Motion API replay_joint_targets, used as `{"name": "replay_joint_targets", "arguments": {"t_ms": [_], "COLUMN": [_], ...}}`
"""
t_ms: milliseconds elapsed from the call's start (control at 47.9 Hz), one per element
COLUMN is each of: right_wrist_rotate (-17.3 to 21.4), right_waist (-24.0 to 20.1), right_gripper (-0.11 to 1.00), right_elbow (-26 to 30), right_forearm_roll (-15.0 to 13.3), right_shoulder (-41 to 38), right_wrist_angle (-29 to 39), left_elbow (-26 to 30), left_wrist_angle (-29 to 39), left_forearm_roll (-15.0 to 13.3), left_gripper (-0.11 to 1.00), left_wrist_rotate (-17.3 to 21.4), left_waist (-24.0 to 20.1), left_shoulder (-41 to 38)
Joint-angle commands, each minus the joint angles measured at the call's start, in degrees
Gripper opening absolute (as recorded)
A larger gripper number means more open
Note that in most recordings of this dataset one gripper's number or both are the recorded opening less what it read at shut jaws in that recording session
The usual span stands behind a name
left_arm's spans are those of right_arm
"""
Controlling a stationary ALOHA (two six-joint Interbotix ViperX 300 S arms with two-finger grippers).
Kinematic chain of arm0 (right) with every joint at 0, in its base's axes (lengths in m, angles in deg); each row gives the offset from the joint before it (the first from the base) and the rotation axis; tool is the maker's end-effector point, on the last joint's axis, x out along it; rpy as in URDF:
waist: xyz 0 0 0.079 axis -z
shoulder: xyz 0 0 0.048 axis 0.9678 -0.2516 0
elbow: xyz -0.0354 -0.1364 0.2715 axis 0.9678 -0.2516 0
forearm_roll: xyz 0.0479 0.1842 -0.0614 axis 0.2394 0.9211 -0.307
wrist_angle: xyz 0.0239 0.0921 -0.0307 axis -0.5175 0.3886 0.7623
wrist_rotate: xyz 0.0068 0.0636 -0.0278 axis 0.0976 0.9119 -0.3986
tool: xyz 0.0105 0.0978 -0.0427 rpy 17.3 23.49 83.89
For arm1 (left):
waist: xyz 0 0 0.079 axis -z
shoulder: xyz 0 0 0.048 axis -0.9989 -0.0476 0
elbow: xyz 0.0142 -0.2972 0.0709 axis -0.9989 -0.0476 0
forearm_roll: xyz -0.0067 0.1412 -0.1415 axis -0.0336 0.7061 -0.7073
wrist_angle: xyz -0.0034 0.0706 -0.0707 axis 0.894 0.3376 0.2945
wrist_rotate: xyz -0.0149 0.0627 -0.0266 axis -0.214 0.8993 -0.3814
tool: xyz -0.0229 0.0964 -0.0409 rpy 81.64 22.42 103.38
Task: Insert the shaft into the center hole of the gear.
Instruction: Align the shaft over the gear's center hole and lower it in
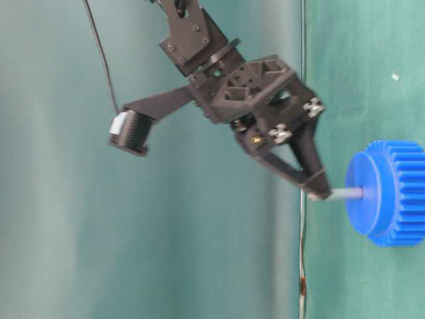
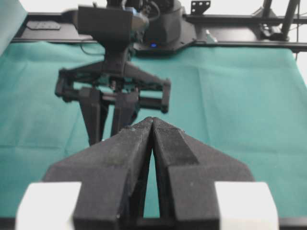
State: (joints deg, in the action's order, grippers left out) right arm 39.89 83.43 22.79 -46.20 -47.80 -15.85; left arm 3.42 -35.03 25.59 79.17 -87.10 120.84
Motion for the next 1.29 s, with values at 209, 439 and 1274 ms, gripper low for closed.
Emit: {"name": "replay_joint_targets", "arguments": {"t_ms": [209,439,1274], "right_wrist_rotate": [0.1,-0.1,0.3], "right_waist": [0.2,0.2,-0.1], "right_gripper": [0.17,0.17,0.17], "right_elbow": [1.0,1.1,1.1], "right_forearm_roll": [0.3,0.1,0.4], "right_shoulder": [0.7,2.1,-4.5], "right_wrist_angle": [-1.0,-0.9,-2.4], "left_elbow": [1.4,1.4,1.4], "left_wrist_angle": [-0.3,-0.4,-0.4], "left_forearm_roll": [0.1,0.1,0.1], "left_gripper": [0.00,0.00,0.00], "left_wrist_rotate": [-0.1,-0.1,-0.1], "left_waist": [0.0,0.0,0.0], "left_shoulder": [-0.4,-0.4,-0.4]}}
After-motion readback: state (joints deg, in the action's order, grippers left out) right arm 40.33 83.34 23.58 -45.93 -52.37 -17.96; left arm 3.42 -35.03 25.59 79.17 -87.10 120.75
